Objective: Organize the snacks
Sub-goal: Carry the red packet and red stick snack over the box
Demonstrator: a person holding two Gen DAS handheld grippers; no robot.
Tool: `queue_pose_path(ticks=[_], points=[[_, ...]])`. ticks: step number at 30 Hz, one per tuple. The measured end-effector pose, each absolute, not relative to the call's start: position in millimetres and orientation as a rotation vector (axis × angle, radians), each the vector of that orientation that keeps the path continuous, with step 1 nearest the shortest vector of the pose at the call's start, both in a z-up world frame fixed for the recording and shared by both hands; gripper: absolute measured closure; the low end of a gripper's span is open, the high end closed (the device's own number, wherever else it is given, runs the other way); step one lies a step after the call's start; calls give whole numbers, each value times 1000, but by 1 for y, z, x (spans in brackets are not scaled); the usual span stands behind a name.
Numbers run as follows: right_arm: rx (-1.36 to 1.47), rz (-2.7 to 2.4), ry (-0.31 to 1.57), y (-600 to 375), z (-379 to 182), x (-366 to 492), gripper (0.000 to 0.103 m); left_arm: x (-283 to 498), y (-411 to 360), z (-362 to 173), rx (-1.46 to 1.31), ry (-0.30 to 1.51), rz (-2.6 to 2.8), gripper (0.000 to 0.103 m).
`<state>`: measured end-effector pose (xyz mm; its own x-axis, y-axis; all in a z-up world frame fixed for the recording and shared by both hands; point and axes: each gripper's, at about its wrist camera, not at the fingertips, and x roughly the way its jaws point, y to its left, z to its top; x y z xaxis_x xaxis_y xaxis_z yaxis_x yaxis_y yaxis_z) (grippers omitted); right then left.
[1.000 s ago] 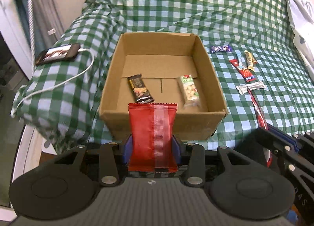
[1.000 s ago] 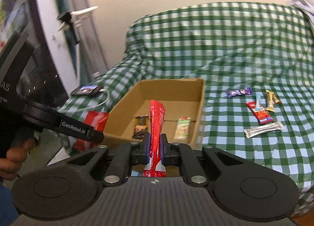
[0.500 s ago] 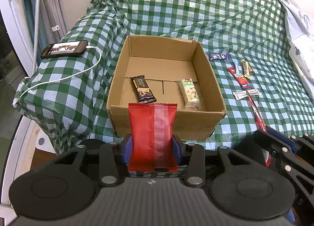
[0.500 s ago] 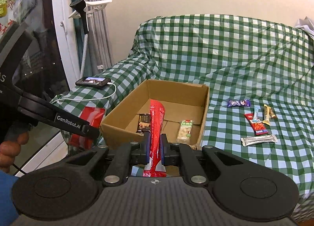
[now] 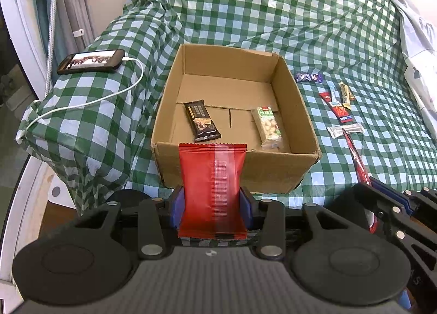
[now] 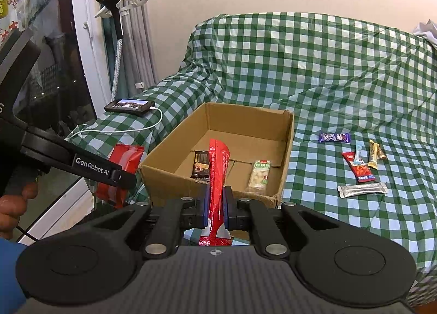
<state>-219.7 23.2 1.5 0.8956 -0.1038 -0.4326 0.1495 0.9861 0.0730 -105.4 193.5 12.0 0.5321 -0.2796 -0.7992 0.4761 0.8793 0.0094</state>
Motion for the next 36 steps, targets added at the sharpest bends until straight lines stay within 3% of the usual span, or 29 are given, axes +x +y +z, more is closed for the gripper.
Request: queue_pose_path(ticks=[36], points=[[136, -128, 597, 9, -22, -166, 93, -56, 180, -28, 237, 1031, -451, 57]])
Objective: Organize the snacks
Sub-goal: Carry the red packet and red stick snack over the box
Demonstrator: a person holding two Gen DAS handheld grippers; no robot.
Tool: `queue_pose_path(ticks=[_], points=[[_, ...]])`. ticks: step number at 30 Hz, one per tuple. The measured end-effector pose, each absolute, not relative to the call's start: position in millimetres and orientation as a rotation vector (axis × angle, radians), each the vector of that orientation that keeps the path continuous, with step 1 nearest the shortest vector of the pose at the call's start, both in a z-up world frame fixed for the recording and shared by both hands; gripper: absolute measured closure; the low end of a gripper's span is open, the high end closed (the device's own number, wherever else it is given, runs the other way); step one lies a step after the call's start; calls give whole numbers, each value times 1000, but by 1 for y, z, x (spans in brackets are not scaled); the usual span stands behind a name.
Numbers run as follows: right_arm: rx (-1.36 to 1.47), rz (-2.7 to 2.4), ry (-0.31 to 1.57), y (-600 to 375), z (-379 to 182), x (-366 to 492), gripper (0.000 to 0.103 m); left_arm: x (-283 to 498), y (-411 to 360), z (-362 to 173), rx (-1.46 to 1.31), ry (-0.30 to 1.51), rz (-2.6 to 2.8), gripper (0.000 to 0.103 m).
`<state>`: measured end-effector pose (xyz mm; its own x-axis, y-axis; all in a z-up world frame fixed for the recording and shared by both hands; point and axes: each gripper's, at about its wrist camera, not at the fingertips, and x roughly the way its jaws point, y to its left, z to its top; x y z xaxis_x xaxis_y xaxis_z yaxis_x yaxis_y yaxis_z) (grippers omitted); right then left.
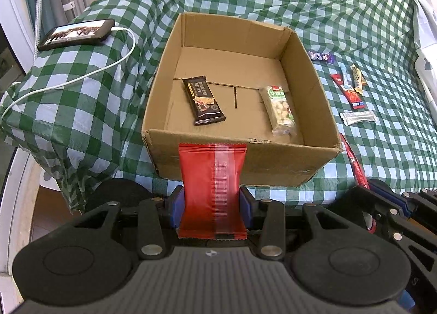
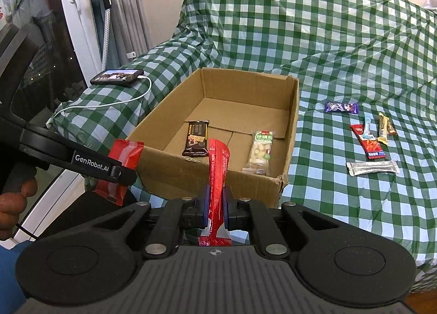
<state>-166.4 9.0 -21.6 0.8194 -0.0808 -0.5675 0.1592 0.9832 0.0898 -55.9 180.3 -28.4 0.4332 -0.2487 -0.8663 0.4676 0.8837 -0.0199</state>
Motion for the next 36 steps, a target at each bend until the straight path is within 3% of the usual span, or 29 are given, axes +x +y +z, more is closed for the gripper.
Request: queue_pose_path(ticks=[24, 36], points=[[137, -131, 572, -16, -7, -83, 93, 40, 151, -7, 179, 974, -415, 57], [177, -147, 562, -57, -14, -9, 93, 107, 106, -31, 235, 996, -396, 57]])
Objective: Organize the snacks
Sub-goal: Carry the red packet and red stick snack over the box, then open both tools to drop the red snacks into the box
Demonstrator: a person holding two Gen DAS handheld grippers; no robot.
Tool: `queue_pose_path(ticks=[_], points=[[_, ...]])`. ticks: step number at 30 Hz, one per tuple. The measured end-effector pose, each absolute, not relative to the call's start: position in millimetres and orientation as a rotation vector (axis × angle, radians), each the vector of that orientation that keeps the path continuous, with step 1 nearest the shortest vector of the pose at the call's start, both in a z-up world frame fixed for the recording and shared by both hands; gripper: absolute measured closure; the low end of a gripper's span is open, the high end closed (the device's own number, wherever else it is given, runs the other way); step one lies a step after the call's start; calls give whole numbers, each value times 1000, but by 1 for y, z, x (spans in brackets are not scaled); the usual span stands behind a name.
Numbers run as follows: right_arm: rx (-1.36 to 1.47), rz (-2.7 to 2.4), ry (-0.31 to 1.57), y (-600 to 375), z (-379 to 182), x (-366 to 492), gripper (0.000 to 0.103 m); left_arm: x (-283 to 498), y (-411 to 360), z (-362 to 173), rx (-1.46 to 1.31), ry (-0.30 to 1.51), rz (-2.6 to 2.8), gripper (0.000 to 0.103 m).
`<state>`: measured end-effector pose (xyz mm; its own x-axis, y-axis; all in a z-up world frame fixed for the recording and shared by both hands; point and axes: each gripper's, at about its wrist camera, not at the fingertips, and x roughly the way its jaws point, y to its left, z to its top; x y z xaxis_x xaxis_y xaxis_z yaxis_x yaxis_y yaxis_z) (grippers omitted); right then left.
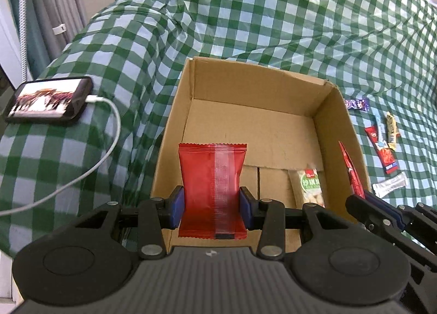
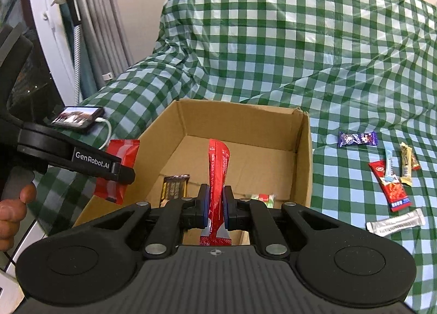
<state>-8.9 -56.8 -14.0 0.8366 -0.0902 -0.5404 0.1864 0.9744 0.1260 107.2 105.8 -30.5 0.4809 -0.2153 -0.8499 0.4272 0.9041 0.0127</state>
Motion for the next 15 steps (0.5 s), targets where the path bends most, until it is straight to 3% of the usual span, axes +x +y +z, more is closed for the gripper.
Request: queue_pose_path(ticks=[15], points=[[224, -183, 633, -94, -54, 36, 93, 146, 69, -74, 306, 1055, -395, 53]])
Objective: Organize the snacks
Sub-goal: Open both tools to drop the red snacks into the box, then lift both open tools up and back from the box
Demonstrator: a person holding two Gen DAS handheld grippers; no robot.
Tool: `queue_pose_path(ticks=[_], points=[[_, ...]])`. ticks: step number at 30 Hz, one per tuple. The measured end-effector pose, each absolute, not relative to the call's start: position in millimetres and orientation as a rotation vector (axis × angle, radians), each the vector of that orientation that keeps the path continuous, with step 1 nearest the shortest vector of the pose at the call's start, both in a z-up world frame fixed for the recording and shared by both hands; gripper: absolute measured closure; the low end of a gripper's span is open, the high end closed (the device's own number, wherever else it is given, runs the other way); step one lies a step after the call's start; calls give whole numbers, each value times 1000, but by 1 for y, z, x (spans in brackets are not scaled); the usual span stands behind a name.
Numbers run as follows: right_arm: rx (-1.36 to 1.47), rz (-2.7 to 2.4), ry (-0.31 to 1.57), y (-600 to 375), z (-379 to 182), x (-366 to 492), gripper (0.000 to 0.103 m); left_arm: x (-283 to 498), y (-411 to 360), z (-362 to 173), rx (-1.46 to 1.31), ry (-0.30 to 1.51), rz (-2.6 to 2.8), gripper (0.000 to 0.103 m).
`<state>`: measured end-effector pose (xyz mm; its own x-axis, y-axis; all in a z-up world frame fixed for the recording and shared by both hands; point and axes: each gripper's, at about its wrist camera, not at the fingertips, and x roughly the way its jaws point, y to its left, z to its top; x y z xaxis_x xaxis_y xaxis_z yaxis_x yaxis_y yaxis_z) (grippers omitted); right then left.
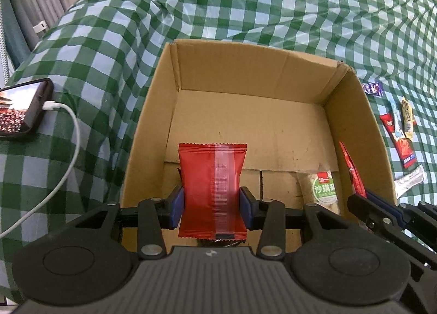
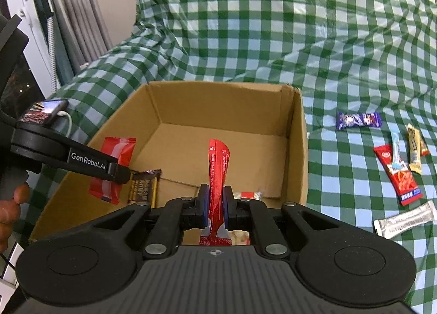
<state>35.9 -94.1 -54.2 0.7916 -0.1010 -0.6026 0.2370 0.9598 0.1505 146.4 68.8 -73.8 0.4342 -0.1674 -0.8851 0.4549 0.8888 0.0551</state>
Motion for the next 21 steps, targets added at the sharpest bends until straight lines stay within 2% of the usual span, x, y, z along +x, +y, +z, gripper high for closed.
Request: queue_pose_path(ticks=[2, 3, 4, 6, 7, 8, 14, 21], points=[[234, -186, 645, -97, -57, 41, 91, 150, 67, -76, 311, 1052, -397, 27], [240, -184, 652, -98, -58, 44, 88, 151, 66, -75, 312, 1044, -394, 5], [246, -184, 652, -99, -56, 47, 88, 151, 67, -71, 308, 1016, -382, 0], [254, -188, 633, -101, -49, 53, 68, 149, 71, -62, 303, 967, -368, 0], [255, -197, 618, -102, -44, 55, 45, 148, 73, -60, 307, 965, -371, 0], [253, -209, 601, -102, -39, 55, 28, 147, 74, -58, 309, 971, -373, 0], [255, -219, 577, -89, -23, 34, 11, 127, 98, -46, 277, 1024, -368, 0], [300, -208, 629, -50, -17, -23, 6, 63, 134, -23, 289, 1031, -359, 0]])
